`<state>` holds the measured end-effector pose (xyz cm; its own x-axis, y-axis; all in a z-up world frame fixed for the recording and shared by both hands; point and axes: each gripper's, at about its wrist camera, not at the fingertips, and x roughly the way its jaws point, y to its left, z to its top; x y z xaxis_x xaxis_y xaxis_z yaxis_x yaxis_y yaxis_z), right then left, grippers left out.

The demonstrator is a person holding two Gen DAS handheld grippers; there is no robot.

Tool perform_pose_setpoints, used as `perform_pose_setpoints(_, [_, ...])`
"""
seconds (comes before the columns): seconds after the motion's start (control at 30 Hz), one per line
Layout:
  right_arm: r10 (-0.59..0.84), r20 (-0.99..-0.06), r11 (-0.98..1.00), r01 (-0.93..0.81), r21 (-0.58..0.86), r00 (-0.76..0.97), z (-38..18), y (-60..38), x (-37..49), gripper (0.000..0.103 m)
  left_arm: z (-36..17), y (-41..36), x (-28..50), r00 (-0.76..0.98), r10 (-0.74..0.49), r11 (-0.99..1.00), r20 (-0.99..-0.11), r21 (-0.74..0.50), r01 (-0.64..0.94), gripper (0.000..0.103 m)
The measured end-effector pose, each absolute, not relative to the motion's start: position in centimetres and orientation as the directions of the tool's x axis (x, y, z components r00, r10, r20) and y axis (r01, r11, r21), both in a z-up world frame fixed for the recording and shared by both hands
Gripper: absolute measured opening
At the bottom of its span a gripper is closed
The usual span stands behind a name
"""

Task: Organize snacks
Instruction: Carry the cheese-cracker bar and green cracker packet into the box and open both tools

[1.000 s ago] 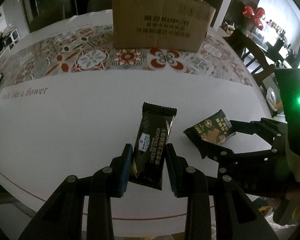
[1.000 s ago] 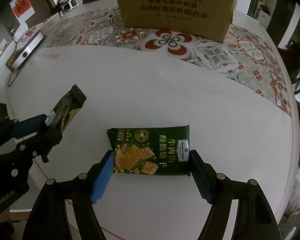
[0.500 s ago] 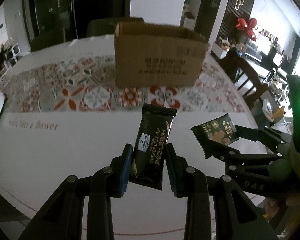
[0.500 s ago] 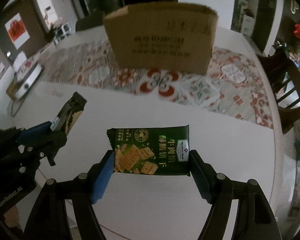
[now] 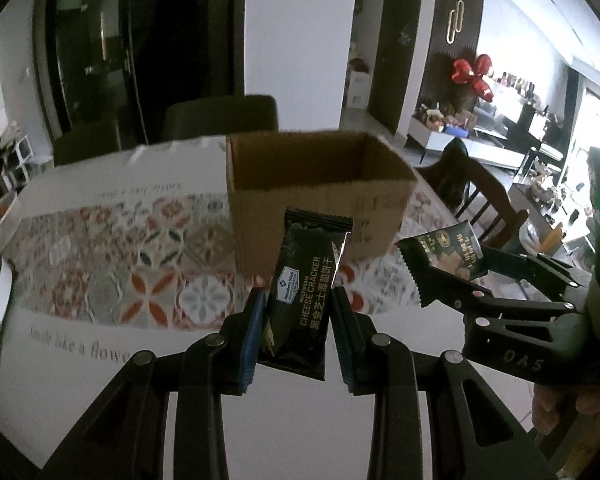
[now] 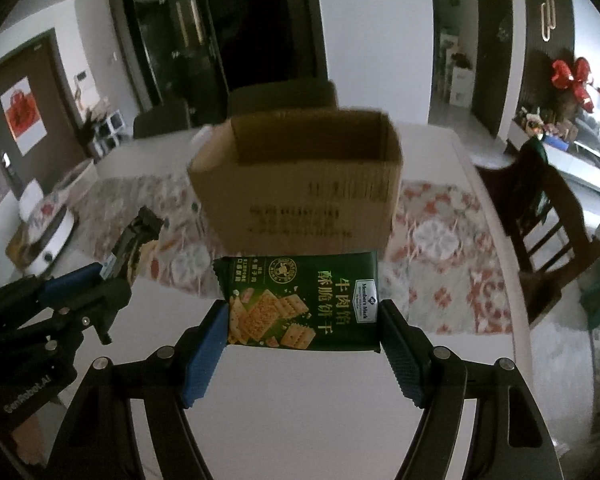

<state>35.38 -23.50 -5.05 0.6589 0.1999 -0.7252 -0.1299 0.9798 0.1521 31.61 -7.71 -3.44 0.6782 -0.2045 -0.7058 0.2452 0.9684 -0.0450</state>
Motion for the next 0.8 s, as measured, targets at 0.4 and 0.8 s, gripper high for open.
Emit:
perform_pose_setpoints(0.4, [0.173,-0.646,0.983,-0.088,0.162,0.743,-1.5,-23.6,39.6,0.074,-0.6,-7.7,37.0,0.719,-0.238,0.956,-0.654,-0.025,0.294,0.033])
perform_pose_setpoints(0.8, [0.168,-0.648,0.981,-0.065,0.18,0.743,-1.3,-24.2,46.1,0.074,0.1,-8.6,44.0,0.708,-0.245,0.947,-0.662,-0.008,0.321,0.033])
